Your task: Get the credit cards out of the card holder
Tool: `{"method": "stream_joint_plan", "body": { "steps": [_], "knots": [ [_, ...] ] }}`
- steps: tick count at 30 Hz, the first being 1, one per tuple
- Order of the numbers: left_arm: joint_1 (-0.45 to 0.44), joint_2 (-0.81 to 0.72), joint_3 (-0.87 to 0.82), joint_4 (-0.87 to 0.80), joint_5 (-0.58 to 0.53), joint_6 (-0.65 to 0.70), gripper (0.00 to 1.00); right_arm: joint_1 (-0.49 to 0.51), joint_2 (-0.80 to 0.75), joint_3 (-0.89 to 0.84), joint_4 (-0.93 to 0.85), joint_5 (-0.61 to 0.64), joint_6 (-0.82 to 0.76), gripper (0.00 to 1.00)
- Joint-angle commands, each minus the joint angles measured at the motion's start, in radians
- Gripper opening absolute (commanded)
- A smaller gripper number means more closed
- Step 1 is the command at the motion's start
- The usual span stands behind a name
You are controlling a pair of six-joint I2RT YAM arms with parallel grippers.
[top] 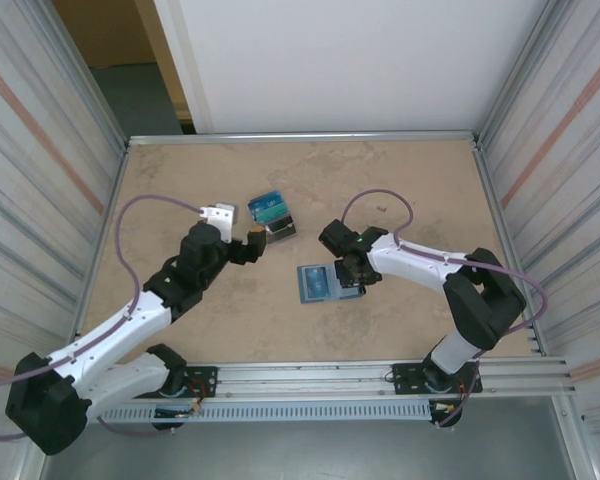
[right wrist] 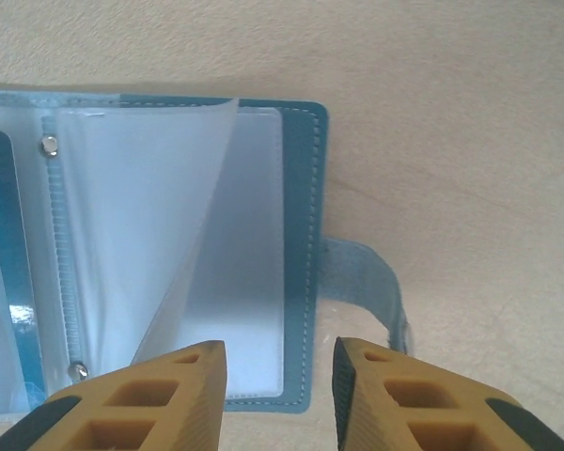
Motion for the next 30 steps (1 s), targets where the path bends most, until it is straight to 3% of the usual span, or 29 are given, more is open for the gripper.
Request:
{"method": "stream_joint_plan", "body": {
  "steps": [1, 10, 15, 22, 30],
  "knots": [
    [-0.058, 0.040, 0.053, -0.036, -0.067, 0.079, 0.99, -0.030, -0.084, -0.022, 0.014, -0.021, 0.042, 0.34],
    [-0.205, 0.199, 0.081, -0.077, -0.120, 0.082, 0.99, -0.143, -0.310, -0.101, 0.080, -0.118, 0.076, 0.30],
    [-0.216, 0.280, 0.073, -0.063, -0.035, 0.040, 0.99, -0.147, -0.369, -0.099, 0.136, -0.246, 0.049, 0.32],
    [-0.219, 0.392, 0.055, 0.011, 0.059, 0.017, 0.99, -0.150, -0.273, -0.123, 0.263, -0.426, 0.070, 0.32],
    [-0.251, 0.522, 0.070, 0.044, 0.034, 0.054, 0.99, -0.161, -0.087, -0.124, 0.389, -0.578, 0.057, 0.23]
  ]
}}
